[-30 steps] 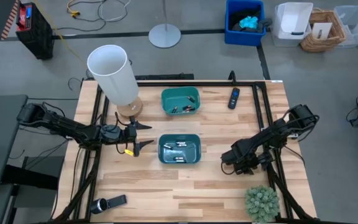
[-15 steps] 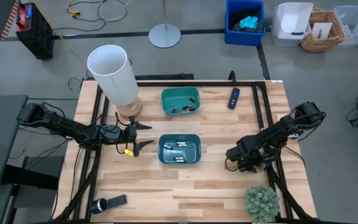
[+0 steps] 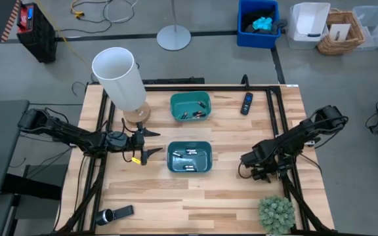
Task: Sort batteries
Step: Put the silver battery into the blue bin
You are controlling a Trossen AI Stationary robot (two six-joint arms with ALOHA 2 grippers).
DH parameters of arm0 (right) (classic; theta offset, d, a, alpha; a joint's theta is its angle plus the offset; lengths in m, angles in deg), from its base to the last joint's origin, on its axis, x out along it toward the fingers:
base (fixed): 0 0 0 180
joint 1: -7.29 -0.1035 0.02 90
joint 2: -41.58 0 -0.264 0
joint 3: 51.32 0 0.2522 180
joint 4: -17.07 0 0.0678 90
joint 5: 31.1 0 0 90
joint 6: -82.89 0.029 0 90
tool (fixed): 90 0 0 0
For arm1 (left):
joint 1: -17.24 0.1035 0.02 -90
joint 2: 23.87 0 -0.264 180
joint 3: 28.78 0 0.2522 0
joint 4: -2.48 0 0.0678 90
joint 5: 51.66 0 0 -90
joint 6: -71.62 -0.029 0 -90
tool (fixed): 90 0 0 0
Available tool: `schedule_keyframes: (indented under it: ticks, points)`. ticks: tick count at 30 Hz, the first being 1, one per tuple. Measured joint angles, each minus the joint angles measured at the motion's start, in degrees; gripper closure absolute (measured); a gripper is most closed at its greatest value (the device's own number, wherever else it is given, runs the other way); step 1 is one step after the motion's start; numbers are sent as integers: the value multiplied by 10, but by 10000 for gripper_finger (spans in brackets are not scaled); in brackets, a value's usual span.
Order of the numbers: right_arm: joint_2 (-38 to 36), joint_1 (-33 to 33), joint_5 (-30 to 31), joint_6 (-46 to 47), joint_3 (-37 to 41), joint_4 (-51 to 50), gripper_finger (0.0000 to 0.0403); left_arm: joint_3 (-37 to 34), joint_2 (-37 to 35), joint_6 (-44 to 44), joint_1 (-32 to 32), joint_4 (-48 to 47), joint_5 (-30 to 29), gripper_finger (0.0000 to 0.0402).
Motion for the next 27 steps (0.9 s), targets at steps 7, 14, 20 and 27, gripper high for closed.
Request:
schedule_keyframes:
  ticks: [7, 14, 20, 27]
  points:
    - [1, 20, -1, -50, 2, 10, 130, 0, 0, -2, 0, 0, 0, 107]
    - [1, 41, -1, -110, 3, 20, 145, 0, 0, -2, 0, 0, -1, 107]
    - [1, 48, 1, -130, 2, 13, 149, 0, 0, -2, 0, 1, -1, 107]
    - [-18, 59, 13, -114, 2, 5, 149, 0, 0, -2, 4, 1, 0, 107]
